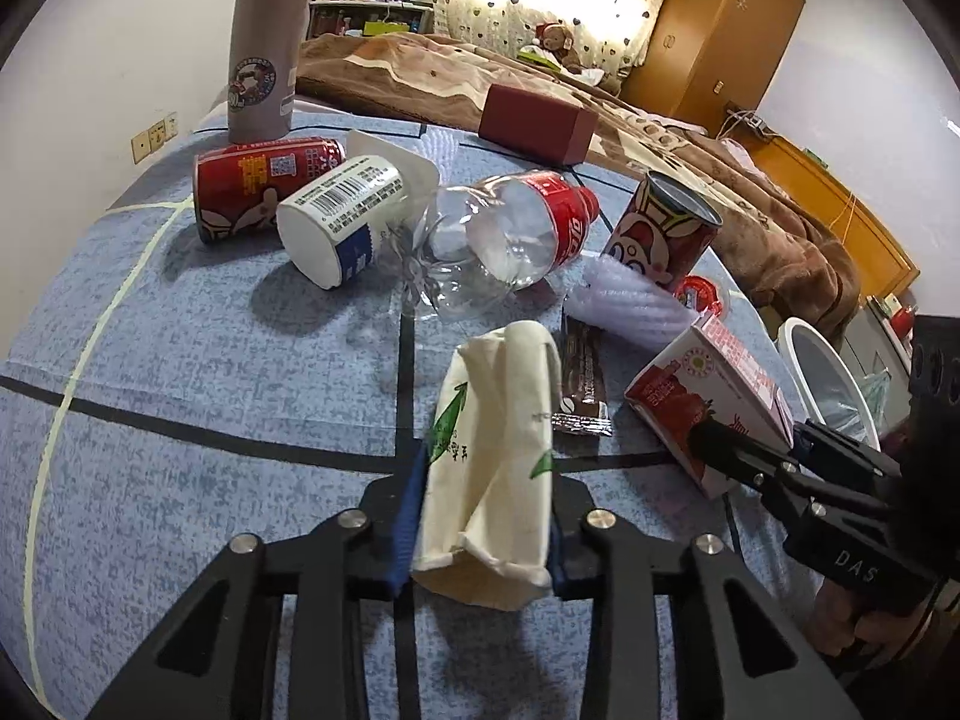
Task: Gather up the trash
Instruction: 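Grasp the pink milk carton with the right tool while the left tool grasps the cream paper bag, then carry the pink carton and cream paper bag over the white bin and release both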
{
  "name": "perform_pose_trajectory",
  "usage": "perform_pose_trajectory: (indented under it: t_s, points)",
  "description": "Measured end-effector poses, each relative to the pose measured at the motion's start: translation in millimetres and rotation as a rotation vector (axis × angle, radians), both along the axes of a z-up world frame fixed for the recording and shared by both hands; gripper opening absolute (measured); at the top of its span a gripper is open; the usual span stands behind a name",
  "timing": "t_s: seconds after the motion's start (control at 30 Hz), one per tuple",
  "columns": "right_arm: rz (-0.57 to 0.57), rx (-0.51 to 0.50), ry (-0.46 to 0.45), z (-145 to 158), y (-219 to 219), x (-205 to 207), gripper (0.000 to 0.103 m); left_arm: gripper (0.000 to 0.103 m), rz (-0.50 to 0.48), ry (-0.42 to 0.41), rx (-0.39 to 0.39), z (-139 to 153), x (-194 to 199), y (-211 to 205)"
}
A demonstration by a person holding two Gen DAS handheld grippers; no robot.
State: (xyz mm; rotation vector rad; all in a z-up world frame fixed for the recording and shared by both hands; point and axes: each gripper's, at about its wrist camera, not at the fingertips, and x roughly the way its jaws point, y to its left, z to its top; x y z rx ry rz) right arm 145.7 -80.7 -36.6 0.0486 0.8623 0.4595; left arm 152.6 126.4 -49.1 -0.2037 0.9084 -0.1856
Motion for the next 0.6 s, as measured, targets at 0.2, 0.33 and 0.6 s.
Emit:
perform_pose_trajectory:
  t_s: [0.2, 0.33, 0.6]
  points:
    - [-0.018, -0.018, -0.044, 5, -2, -6, 0.039, 0.031, 0.023, -0.016, 0.01, 4, -7, -1]
    - [-0.026, -0.011, -0.048, 5, -4, -8, 0.039, 0.031, 0.04, -0.034, 0.026, 9, -14, -3]
    - [-0.049, 0.018, -0.056, 9, -11, -16, 0.039, 0.031, 0.051, -0.075, 0.046, 22, -28, -9]
